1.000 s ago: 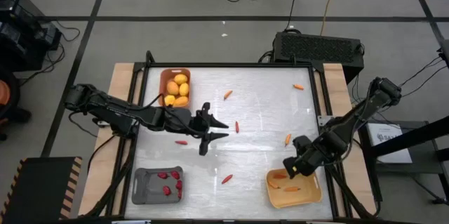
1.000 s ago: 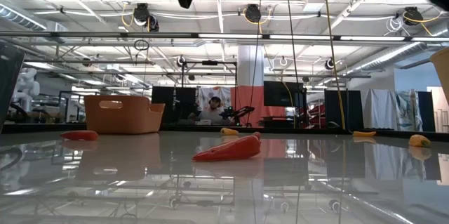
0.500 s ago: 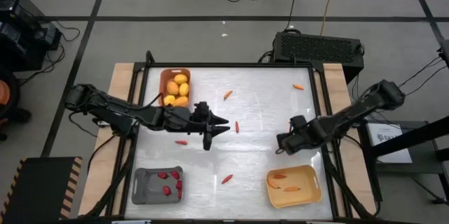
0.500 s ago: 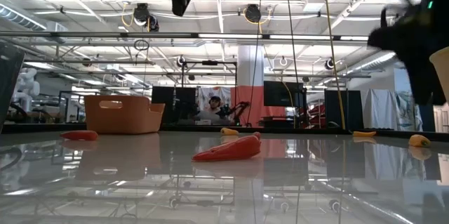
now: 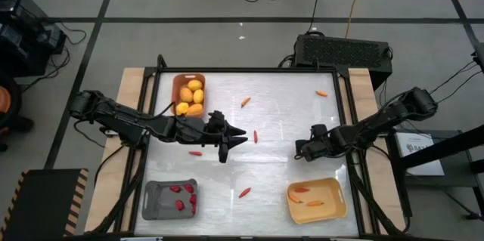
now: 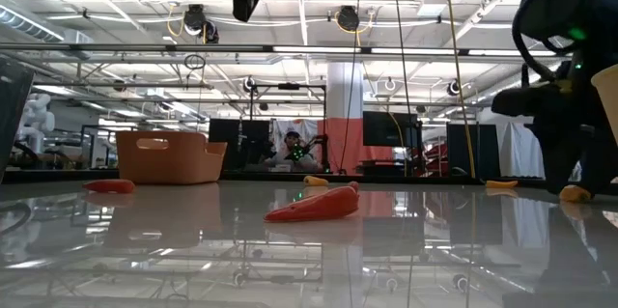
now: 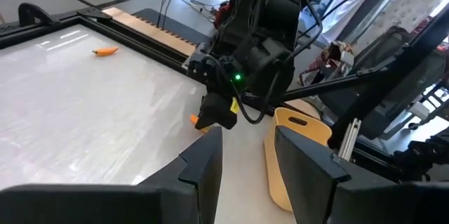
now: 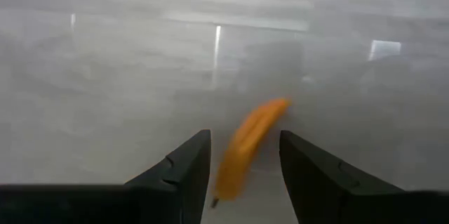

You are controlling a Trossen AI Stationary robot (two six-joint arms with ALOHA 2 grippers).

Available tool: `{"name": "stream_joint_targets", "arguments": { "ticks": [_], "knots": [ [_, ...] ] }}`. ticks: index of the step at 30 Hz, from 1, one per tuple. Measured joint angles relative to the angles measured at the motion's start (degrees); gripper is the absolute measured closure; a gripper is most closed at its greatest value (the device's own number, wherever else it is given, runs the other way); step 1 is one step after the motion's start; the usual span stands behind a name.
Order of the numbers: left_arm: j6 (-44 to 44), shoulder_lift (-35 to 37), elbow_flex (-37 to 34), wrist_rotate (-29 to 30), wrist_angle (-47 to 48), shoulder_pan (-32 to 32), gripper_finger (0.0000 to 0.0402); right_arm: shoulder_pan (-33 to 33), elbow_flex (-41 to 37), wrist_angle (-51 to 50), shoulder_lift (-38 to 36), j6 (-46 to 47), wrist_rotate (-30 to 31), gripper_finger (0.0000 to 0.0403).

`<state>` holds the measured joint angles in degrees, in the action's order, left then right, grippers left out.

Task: Sort produce into baskets
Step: Put the orange chili pepper into the yellow bin

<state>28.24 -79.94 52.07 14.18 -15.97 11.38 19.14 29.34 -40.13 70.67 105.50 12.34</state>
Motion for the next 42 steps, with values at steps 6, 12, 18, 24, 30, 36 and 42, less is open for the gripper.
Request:
{"name": "stream_joint_targets", "arguments": {
  "ticks": [6,12,18,24,30,36,42],
  "knots": [
    [0.0,0.0,0.0,0.3,0.0,0.0,0.0263,0.0,-0.3,0.0,0.0,-1.8,0.1,0.0261],
    [0.0,0.0,0.0,0.3,0.3,0.0,0.0263,0.0,-0.4,0.2,0.0,-6.0,-0.5,0.0338],
    [-0.2,0.0,0.0,0.3,1.0,0.0,0.0263,0.0,-0.4,4.8,-0.7,-10.0,-4.2,0.0393],
    [-0.6,0.0,0.0,0.0,4.6,0.0,0.0263,0.5,-0.3,20.5,-2.5,-12.1,-10.2,0.0378],
    [-1.9,0.0,0.0,-0.4,9.6,0.0,0.0263,1.8,5.6,28.3,-2.8,-14.0,-11.1,0.0393],
    [-5.6,0.0,0.0,-0.7,11.1,0.3,0.0263,5.5,16.5,19.7,-2.4,-13.1,-11.2,0.0397],
    [-9.2,0.0,0.0,-0.7,10.9,0.8,0.0263,12.9,25.8,7.1,0.2,-6.4,-12.8,0.0393]
  ]
}}
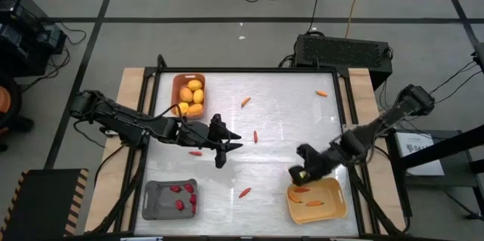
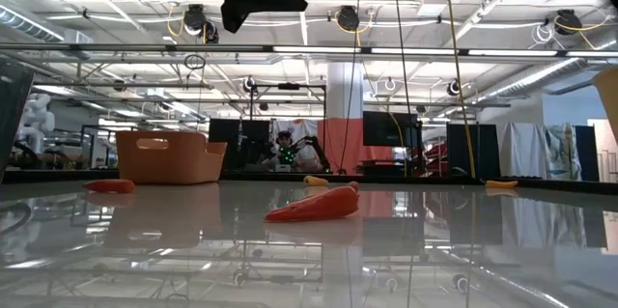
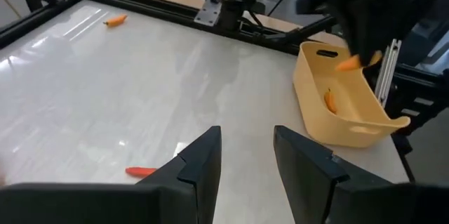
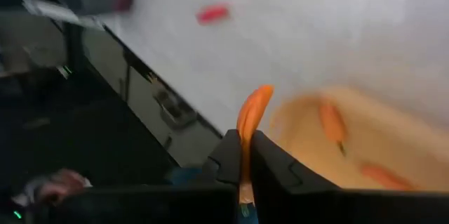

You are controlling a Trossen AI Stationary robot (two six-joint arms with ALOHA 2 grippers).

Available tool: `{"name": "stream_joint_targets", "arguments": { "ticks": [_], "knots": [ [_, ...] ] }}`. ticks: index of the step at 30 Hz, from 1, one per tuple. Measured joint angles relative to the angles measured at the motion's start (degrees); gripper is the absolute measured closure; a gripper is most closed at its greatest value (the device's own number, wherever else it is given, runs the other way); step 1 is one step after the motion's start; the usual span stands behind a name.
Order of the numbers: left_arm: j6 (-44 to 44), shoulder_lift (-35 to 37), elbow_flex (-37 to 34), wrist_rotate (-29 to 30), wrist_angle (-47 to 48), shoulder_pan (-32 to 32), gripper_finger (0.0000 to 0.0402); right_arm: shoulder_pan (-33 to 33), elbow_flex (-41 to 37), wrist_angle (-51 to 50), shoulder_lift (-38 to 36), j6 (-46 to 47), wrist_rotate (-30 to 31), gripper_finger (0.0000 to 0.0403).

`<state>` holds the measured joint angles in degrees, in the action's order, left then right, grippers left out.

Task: Sort produce into baskets
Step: Put the orange chili pepper into the yellow bin, then put the red chili pepper into the yellow bin

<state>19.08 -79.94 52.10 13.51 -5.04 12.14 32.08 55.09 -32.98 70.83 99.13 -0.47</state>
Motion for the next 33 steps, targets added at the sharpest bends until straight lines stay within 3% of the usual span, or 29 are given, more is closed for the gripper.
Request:
{"name": "stream_joint_targets", "arguments": {
  "ticks": [7,11,19,24,29,33],
  "knots": [
    [-1.4,0.0,0.0,0.0,-0.1,-0.1,0.0263,10.1,1.1,-0.4,5.4,7.1,-0.4,0.0363],
    [3.0,0.0,0.0,0.0,-0.6,-0.1,0.0263,13.2,1.1,-3.2,8.9,7.5,-1.7,0.0346],
    [21.7,0.0,0.0,0.1,-0.6,0.5,0.0263,13.4,1.1,-11.6,11.6,-1.3,-0.9,0.0310],
    [27.7,0.0,0.0,-1.4,-0.5,3.1,0.0263,13.4,1.1,-12.6,11.9,-7.1,0.1,0.0278],
    [28.4,0.0,0.0,-1.5,1.4,6.1,0.0263,13.4,1.7,-12.3,10.3,-5.9,0.5,0.0254],
    [26.0,0.4,0.0,-2.6,9.2,6.8,0.0263,13.4,4.4,-12.3,9.8,-4.4,3.4,0.0248]
  ]
}}
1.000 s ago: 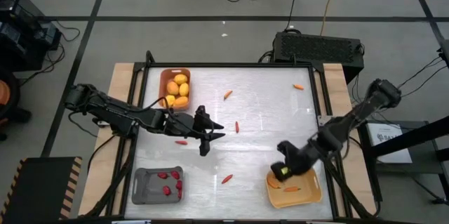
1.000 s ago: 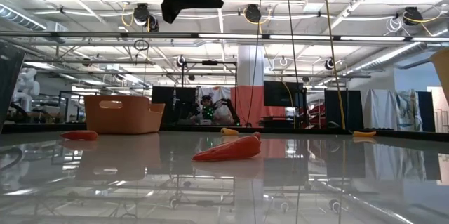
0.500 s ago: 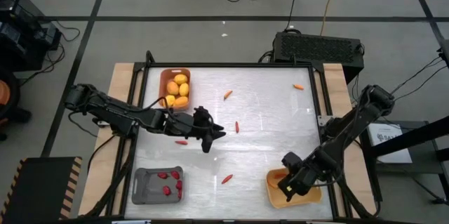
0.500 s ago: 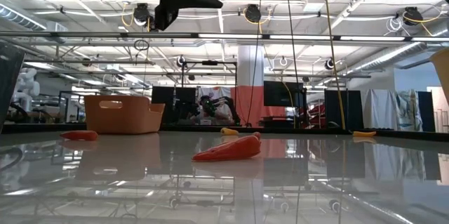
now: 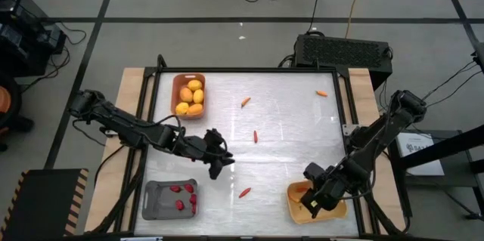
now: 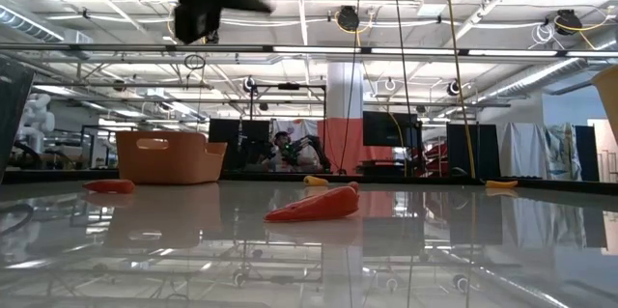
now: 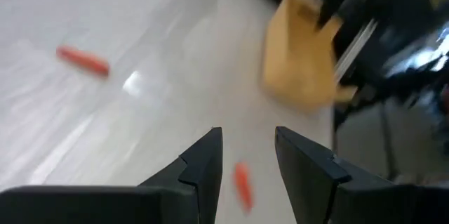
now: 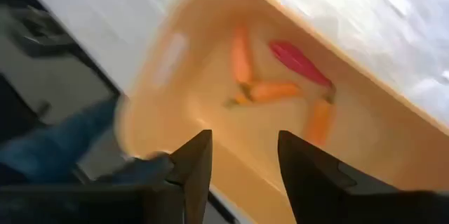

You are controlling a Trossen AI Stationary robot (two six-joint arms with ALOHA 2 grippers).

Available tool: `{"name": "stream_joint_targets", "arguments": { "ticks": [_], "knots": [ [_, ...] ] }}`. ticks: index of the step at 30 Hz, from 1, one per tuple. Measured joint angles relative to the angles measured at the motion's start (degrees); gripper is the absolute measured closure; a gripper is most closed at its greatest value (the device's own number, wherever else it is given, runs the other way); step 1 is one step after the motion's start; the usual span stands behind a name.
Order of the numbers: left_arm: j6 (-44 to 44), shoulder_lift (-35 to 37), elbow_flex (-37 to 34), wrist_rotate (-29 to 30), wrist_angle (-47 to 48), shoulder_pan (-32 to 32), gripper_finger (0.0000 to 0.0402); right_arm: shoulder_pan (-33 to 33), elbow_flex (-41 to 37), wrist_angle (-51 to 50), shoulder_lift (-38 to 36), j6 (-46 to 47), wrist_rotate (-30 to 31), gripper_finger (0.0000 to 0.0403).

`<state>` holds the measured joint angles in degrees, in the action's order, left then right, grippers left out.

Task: Sort produce into baskets
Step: Put the red chili pepper into the yellow bin

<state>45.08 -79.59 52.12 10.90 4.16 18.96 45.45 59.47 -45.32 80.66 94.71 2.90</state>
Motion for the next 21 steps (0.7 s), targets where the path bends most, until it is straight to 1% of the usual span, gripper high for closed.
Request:
{"name": "stream_joint_targets", "arguments": {
  "ticks": [2,4,7,10,13,15,16,17,21],
  "knots": [
    [-0.9,0.1,0.0,-2.6,4.9,-0.1,0.0263,-0.2,1.9,0.1,0.0,0.2,4.4,0.0248],
    [-2.9,0.4,0.0,-5.5,11.7,-0.3,0.0263,-0.8,3.7,0.9,0.0,-1.0,9.1,0.0248],
    [-7.6,0.6,0.1,-8.9,20.9,-0.9,0.0263,-1.8,5.8,5.9,0.0,-5.1,15.9,0.0248],
    [-15.2,1.1,0.0,-9.4,31.7,-1.0,0.0263,-3.2,6.5,14.3,0.1,-10.8,22.3,0.0248],
    [-25.6,1.1,0.0,-6.7,42.5,-0.9,0.0263,-4.8,6.5,22.8,1.2,-15.8,28.2,0.0248],
    [-31.4,1.1,0.0,-4.2,47.9,-1.2,0.0263,-6.0,6.5,27.2,2.4,-18.1,30.0,0.0248],
    [-33.9,1.1,-0.3,-3.8,49.2,-1.6,0.0263,-6.7,6.5,29.2,3.2,-18.9,30.1,0.0248],
    [-35.8,1.1,-0.9,-4.1,49.7,-2.1,0.0263,-7.2,6.5,30.7,3.9,-19.3,30.0,0.0248],
    [-40.7,1.1,-4.4,-8.2,50.1,-3.8,0.0263,-8.6,6.5,33.9,6.6,-19.5,29.8,0.0248]
  ]
}}
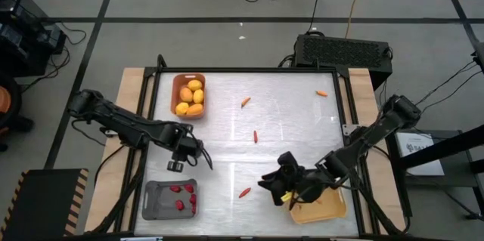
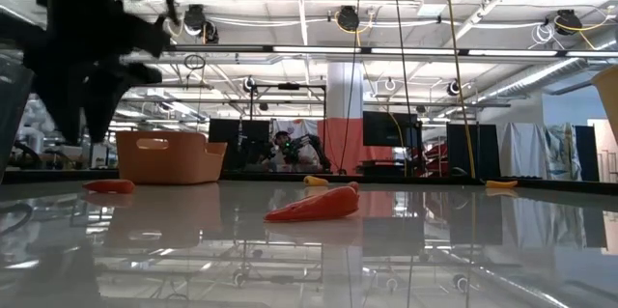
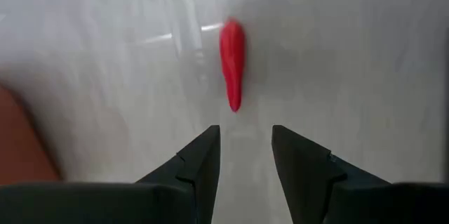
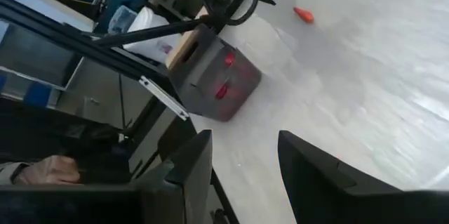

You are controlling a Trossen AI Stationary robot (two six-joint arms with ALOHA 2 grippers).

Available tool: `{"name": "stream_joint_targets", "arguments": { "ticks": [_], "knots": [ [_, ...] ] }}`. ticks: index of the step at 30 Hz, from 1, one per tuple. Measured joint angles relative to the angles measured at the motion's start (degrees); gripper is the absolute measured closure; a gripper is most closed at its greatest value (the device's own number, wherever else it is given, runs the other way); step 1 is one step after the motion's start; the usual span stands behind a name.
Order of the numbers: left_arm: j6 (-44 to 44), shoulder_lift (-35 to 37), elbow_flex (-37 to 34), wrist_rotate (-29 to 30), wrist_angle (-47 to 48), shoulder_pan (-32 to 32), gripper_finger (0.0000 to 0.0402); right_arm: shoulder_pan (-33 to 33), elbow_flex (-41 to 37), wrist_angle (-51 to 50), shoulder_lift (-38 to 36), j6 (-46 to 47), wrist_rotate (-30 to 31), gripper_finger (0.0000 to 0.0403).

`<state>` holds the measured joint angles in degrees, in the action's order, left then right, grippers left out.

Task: Sort produce into baskets
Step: Put the red chili pepper into the yellow bin

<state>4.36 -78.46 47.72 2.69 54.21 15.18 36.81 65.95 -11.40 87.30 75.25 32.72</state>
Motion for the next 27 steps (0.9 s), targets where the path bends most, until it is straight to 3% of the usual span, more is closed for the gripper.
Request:
{"name": "stream_joint_targets", "arguments": {
  "ticks": [4,13,19,27],
  "knots": [
    [-3.1,-0.1,-3.4,-1.0,-3.4,-1.8,0.0263,-1.0,0.0,0.0,1.5,0.5,-2.9,0.0248],
    [-5.0,-0.5,-3.4,-4.3,-9.6,-5.5,0.0263,-3.7,0.0,-0.8,1.6,-2.8,-6.7,0.0248],
    [-6.7,-3.4,-3.4,-4.2,-12.2,-7.0,0.0263,-5.3,0.0,-0.8,1.6,-4.5,-12.0,0.0248],
    [-6.4,-9.2,-3.4,-5.8,-13.2,-7.7,0.0263,-5.7,-0.1,-0.9,1.6,-5.1,-13.6,0.0248]
  ]
}}
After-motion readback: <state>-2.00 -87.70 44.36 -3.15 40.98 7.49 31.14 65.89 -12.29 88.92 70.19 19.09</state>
